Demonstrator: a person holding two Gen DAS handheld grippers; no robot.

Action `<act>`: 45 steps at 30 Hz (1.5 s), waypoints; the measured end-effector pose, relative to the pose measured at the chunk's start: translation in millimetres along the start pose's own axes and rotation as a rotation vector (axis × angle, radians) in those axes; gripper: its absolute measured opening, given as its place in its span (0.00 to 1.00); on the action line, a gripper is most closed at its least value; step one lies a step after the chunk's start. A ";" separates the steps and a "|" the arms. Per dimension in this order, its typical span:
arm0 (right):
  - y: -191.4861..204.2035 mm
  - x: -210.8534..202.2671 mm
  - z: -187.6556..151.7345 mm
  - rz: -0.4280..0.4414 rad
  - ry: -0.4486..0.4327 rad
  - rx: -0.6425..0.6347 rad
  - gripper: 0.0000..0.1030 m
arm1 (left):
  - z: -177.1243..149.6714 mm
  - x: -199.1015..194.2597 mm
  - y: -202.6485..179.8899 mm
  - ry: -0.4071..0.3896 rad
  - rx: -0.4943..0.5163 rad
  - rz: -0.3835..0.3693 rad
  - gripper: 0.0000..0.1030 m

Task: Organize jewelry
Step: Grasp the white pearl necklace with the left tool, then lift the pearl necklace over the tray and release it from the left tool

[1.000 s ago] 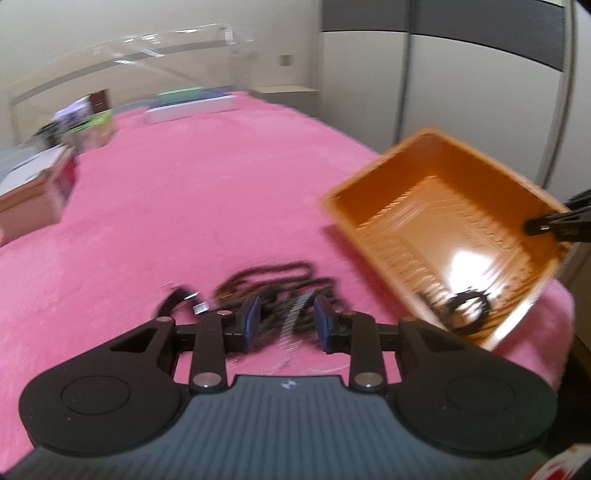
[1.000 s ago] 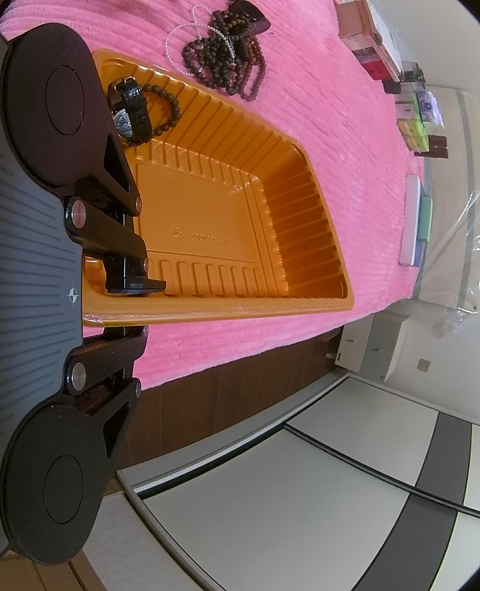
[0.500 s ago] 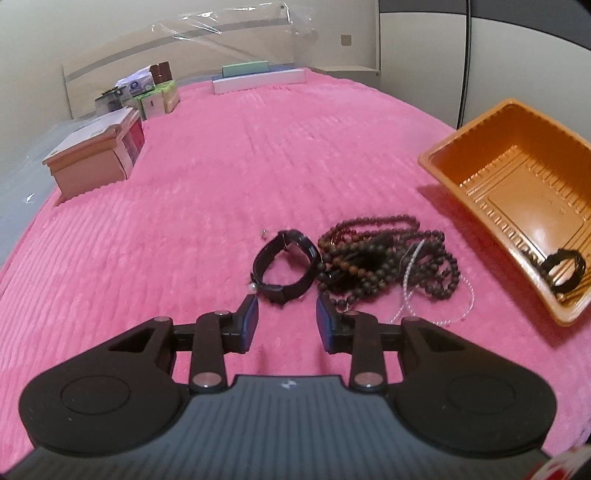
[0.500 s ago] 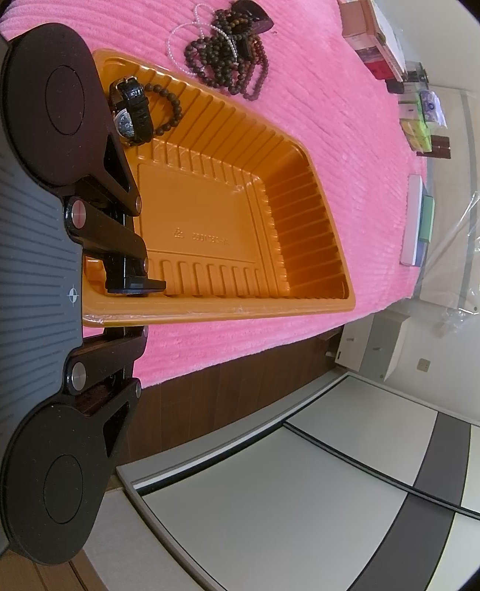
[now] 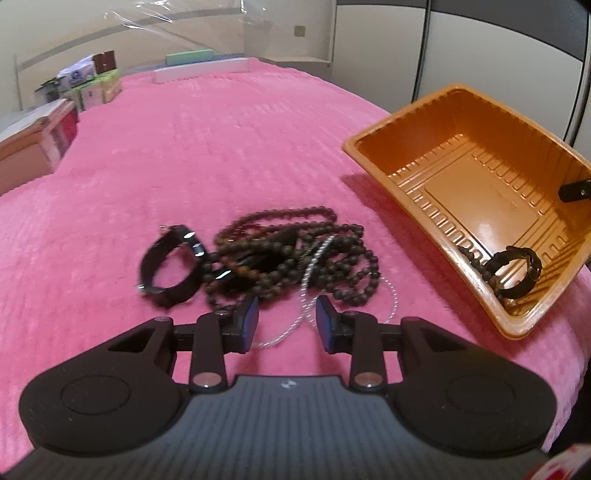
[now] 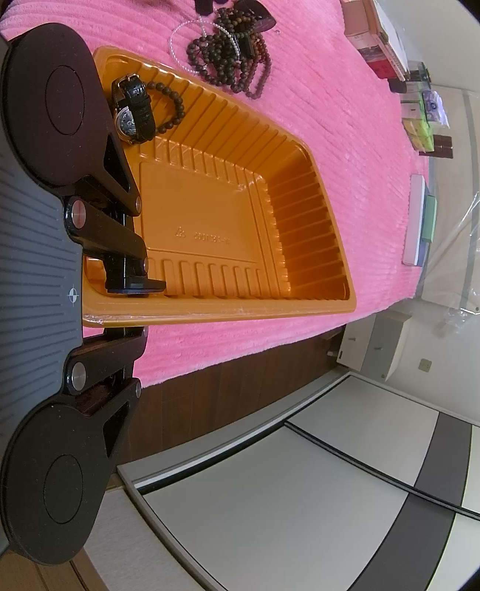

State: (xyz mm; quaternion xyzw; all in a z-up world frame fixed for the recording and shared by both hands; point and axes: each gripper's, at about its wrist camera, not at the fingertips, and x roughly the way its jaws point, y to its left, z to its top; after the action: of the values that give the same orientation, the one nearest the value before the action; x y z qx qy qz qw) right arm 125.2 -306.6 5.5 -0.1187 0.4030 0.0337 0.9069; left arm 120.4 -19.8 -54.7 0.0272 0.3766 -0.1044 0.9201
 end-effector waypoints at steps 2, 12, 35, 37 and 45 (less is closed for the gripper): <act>0.1 0.4 0.0 -0.001 0.001 -0.002 0.04 | 3.6 8.3 -2.9 0.009 0.002 -0.012 0.24; 0.0 1.6 0.7 -0.001 0.003 -0.003 0.04 | 5.1 13.0 -7.4 0.027 0.034 -0.022 0.02; 1.3 -2.8 4.8 -0.003 -0.008 -0.012 0.04 | 70.7 -109.4 19.1 -0.215 0.100 -0.029 0.02; 1.1 -2.9 5.1 -0.003 -0.009 -0.013 0.04 | 77.5 -116.8 18.2 -0.236 0.110 -0.031 0.02; 0.4 -3.8 6.4 -0.003 -0.013 -0.017 0.04 | 97.5 -139.1 5.2 -0.289 0.174 -0.052 0.02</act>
State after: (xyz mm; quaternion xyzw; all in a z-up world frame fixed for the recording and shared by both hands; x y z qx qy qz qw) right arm 127.1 -304.5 12.4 -0.1268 0.3967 0.0363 0.9084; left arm 91.9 -3.5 112.1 0.0820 0.2306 -0.1632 0.9558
